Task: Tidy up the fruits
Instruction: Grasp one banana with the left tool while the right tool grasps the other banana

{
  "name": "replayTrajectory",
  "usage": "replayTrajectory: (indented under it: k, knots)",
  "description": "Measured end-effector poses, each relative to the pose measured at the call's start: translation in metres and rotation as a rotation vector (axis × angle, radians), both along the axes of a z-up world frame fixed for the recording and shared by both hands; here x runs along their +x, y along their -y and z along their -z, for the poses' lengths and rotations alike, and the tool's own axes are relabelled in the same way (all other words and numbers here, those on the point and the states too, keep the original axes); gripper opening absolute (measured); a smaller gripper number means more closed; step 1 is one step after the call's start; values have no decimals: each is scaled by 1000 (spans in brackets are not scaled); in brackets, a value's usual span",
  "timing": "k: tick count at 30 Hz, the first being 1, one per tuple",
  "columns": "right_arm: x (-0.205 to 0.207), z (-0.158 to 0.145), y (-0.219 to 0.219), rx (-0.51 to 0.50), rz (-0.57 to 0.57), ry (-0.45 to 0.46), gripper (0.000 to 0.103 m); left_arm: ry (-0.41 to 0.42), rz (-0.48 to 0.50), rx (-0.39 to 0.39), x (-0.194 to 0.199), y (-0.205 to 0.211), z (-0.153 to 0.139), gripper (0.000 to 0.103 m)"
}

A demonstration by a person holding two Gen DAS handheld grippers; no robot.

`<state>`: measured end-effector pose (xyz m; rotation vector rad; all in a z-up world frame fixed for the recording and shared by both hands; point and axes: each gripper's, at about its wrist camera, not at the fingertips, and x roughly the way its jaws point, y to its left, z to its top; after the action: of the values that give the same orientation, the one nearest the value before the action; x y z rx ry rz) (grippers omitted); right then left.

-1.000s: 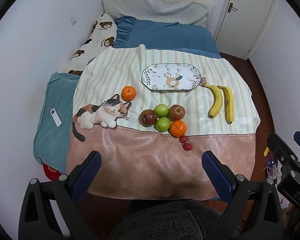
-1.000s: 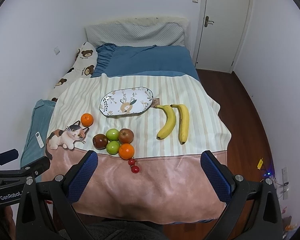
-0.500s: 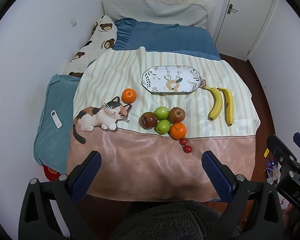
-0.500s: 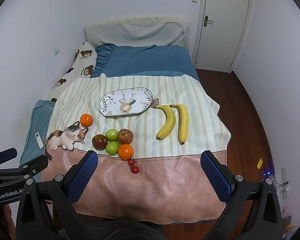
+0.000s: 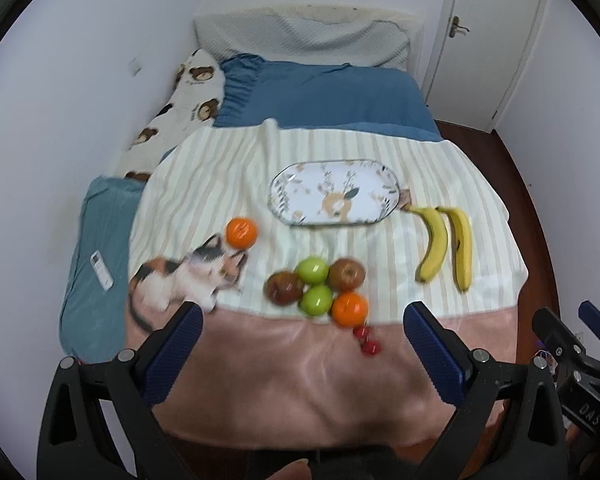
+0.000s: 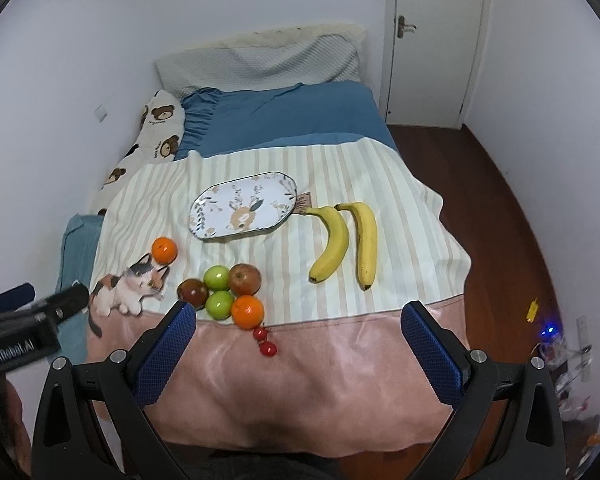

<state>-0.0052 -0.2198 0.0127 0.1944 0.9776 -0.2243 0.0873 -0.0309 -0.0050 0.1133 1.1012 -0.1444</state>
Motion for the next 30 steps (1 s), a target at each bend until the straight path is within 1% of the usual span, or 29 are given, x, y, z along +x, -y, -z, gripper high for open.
replayTrajectory:
  k: [3, 6, 8, 10, 13, 16, 19, 21, 22, 23, 25, 26, 27, 30]
  knots:
    - [30, 32, 36, 42, 51, -8, 103, -19, 33, 11, 32, 26, 28, 103]
    - [66, 71, 73, 72, 102, -45, 103, -63, 59, 27, 63, 57, 63, 103]
    - [93, 100, 97, 88, 130, -77, 103, -87, 70, 34, 77, 74, 83, 103]
    - [115, 128, 119, 103, 144, -105, 102, -133, 79, 38, 93, 94, 107, 103]
    - [144, 168, 146, 112, 163, -157, 98, -161, 88, 35, 108, 118, 133, 103]
    - [171, 207, 168, 141, 177, -210, 90, -191, 102, 43, 120, 140, 157, 103]
    - [190, 239, 181, 151, 176, -250, 83, -223, 119, 48, 130, 156, 175, 103]
    - [201, 260, 187, 175, 175, -290, 74, -245, 134, 51, 136, 166, 189, 103]
    - [205, 268, 189, 180, 172, -305, 72, -254, 141, 52, 138, 170, 194, 103]
    - [209, 273, 189, 173, 165, -315, 71, -267, 148, 54, 140, 174, 201, 103]
    - [213, 280, 183, 130, 135, -332, 63, -285, 160, 49, 141, 180, 209, 101]
    - [213, 281, 179, 123, 116, -334, 51, -292, 168, 44, 142, 182, 214, 100]
    - [214, 282, 176, 140, 88, -330, 37, -300, 174, 43, 142, 185, 217, 100]
    - [212, 281, 175, 129, 64, -339, 37, -336, 200, 8, 142, 193, 225, 97]
